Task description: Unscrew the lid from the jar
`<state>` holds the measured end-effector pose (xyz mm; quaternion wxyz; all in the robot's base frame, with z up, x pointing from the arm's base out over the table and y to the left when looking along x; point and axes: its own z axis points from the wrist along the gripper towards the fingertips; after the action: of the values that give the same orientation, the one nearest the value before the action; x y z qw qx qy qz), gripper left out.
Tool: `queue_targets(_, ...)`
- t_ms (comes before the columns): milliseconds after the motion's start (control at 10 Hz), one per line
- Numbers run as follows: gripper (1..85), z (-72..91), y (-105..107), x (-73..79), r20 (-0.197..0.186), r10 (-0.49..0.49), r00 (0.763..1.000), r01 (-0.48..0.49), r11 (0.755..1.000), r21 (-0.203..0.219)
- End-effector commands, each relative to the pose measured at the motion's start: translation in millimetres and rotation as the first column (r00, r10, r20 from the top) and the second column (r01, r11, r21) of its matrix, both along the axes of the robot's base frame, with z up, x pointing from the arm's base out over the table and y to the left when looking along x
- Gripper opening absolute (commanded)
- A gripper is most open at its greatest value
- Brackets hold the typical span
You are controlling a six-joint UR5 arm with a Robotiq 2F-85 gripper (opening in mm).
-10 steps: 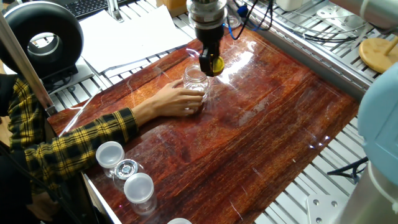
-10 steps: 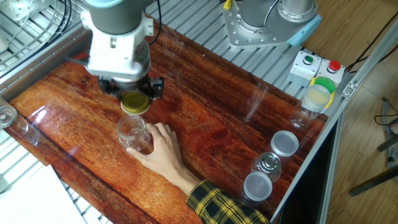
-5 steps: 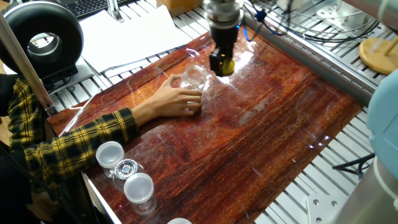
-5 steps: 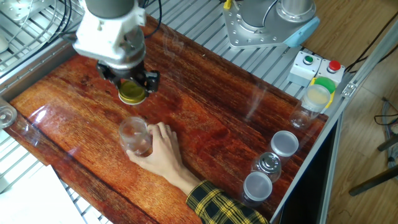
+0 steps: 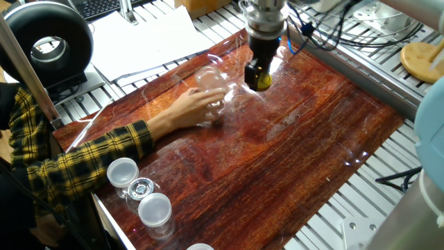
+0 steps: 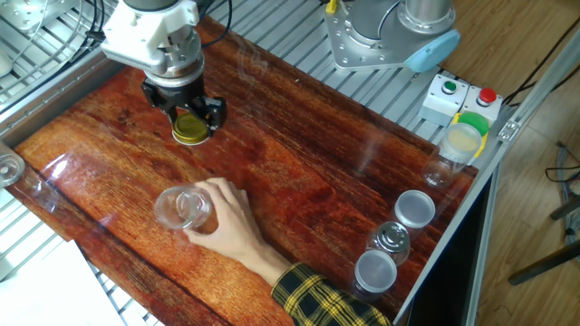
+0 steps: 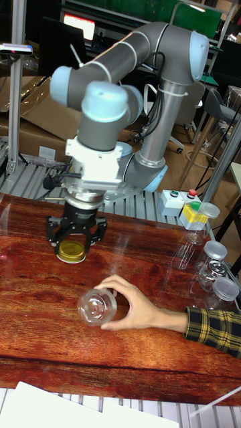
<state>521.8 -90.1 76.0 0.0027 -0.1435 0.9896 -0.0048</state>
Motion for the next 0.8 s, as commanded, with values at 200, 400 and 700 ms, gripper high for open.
queue_targets(200,32.7,-41.1,-9,5.4,0.045,-0.042,0.998,0.041,0.998,0.038)
queue_targets(400,32.7,-50.3,-10,8.9,0.064,-0.042,0.997,0.039,0.998,0.046)
queue_targets(700,40.3,-63.2,-11,10.4,0.081,-0.006,0.997,0.002,0.999,0.048)
